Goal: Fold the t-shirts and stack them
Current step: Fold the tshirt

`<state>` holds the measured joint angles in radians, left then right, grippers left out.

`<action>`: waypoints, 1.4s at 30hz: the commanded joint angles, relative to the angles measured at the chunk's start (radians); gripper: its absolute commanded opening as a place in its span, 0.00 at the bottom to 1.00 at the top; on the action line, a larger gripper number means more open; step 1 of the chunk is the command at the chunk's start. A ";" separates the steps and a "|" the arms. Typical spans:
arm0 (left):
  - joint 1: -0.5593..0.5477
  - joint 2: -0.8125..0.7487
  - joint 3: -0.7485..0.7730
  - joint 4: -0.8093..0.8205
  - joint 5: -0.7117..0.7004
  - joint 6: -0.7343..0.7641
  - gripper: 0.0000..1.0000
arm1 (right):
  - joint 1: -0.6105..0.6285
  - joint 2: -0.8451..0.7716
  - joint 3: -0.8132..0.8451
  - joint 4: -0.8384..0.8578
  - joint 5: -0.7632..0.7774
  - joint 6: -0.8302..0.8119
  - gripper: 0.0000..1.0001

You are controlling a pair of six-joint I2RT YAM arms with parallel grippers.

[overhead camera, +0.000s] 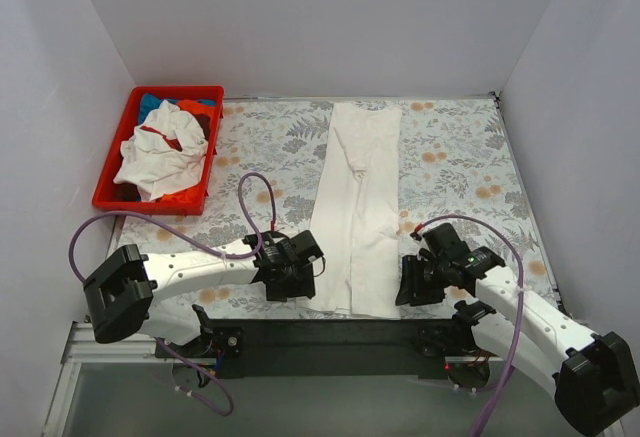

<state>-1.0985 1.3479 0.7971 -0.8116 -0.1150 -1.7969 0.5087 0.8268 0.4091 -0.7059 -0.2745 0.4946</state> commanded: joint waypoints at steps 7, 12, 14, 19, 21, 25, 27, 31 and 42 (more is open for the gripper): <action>-0.008 0.022 0.004 0.048 0.000 -0.009 0.57 | 0.068 0.046 -0.010 -0.004 -0.008 0.081 0.48; -0.008 0.031 -0.001 0.058 -0.008 -0.004 0.57 | 0.093 0.067 -0.030 0.035 -0.015 0.107 0.44; -0.006 0.036 -0.007 0.063 -0.006 -0.002 0.57 | 0.102 0.077 -0.038 0.051 -0.023 0.114 0.42; -0.008 0.042 -0.022 0.086 -0.006 -0.002 0.56 | 0.117 0.107 -0.052 0.091 -0.022 0.130 0.40; -0.006 0.049 -0.029 0.094 -0.008 -0.002 0.56 | 0.123 0.118 -0.065 0.108 -0.025 0.139 0.38; -0.008 0.062 -0.029 0.098 -0.006 -0.004 0.56 | 0.131 0.127 -0.067 0.126 -0.012 0.145 0.28; -0.008 0.059 -0.027 0.095 -0.011 -0.004 0.56 | 0.136 0.118 -0.064 0.111 0.006 0.147 0.13; -0.008 0.057 -0.029 0.095 -0.015 -0.010 0.56 | 0.136 0.100 -0.065 0.094 0.015 0.144 0.01; -0.008 0.103 -0.018 0.069 -0.006 -0.015 0.48 | 0.137 0.081 -0.064 0.097 0.000 0.133 0.01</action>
<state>-1.1000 1.4509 0.7753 -0.7155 -0.1120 -1.7973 0.6415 0.9207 0.3550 -0.6006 -0.3046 0.6430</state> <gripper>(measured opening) 0.486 0.029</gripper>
